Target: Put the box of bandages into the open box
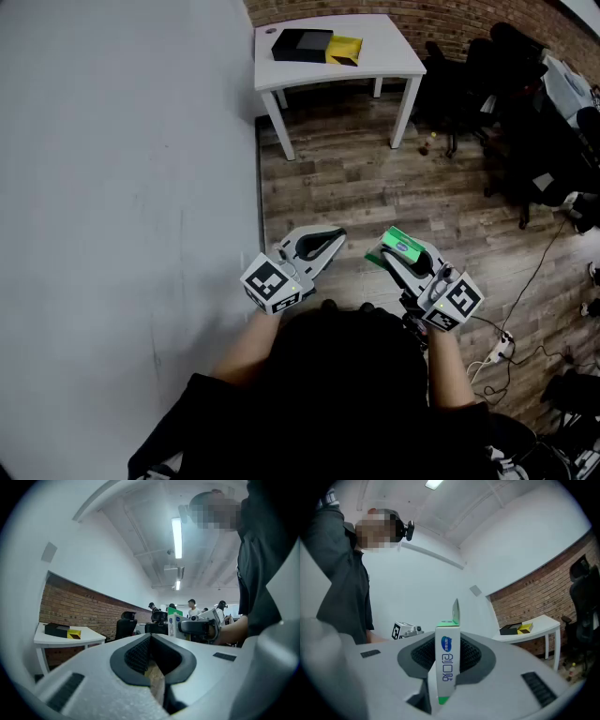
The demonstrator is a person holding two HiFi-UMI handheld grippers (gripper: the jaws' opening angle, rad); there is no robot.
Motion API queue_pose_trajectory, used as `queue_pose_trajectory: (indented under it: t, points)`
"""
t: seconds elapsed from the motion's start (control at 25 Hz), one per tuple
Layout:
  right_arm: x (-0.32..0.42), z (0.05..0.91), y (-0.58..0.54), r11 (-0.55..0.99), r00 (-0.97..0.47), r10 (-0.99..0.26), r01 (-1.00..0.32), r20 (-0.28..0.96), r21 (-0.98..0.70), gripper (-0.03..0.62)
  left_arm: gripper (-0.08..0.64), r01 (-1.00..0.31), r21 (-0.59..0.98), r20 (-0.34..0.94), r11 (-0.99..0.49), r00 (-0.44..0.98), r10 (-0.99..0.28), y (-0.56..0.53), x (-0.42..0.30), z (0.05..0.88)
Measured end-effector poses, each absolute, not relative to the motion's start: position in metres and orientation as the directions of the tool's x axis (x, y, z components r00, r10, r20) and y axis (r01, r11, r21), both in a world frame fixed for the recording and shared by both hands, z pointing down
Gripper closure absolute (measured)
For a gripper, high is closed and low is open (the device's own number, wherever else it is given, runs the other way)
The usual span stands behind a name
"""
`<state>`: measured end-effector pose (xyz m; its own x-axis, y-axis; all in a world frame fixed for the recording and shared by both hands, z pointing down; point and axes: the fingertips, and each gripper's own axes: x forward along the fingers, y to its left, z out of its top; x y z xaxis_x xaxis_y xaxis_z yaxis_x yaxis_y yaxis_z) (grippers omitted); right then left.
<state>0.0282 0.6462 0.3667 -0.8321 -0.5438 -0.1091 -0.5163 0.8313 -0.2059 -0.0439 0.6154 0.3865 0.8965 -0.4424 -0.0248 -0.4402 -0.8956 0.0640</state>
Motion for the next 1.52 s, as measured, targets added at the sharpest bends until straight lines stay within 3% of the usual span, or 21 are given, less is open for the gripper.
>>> queue_pose_trajectory:
  t: [1.52]
  points:
    - [0.005, 0.366, 0.607, 0.766, -0.768, -0.632, -0.6, -0.101, -0.229, 0.497, 0.545, -0.377, 0.107, -0.03, -0.92, 0.924, -0.382, 0.573, -0.067, 0.4]
